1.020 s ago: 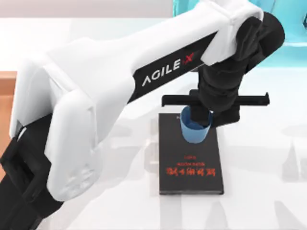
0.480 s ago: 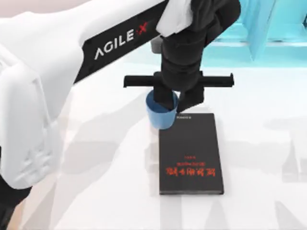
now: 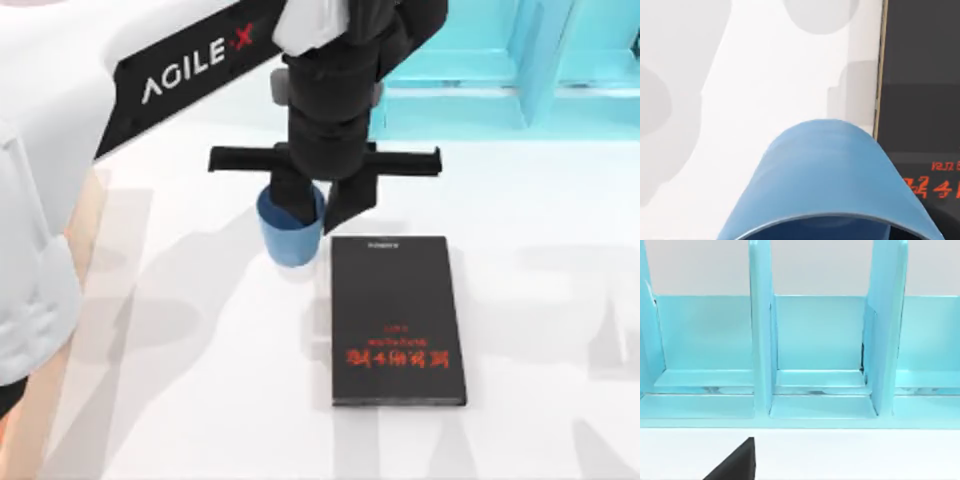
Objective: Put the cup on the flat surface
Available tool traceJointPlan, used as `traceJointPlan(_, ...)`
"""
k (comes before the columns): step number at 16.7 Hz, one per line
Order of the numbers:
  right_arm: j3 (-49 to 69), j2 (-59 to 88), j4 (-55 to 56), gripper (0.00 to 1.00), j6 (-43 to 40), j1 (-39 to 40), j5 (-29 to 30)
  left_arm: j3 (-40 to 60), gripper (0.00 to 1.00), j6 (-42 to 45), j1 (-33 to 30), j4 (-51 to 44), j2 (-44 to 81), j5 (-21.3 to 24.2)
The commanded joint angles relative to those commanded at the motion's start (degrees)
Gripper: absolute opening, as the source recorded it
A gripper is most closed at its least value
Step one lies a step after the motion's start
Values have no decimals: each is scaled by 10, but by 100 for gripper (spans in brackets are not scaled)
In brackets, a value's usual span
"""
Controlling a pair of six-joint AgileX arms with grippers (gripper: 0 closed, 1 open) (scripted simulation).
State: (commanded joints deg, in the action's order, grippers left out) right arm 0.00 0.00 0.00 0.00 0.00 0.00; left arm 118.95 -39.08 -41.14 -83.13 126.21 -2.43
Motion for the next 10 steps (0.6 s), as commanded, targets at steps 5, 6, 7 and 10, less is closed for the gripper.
traceJointPlan(5, 0, 0, 0, 100, 0, 0, 0, -85, 0, 6, 10, 82, -14, 1)
traceJointPlan(6, 0, 0, 0, 100, 0, 0, 0, -110, 0, 8, 12, 103, -16, 1)
traceJointPlan(7, 0, 0, 0, 100, 0, 0, 0, -133, 0, 10, 13, 122, -17, 1)
traceJointPlan(10, 0, 0, 0, 100, 0, 0, 0, -166, 0, 12, 15, 151, -16, 2)
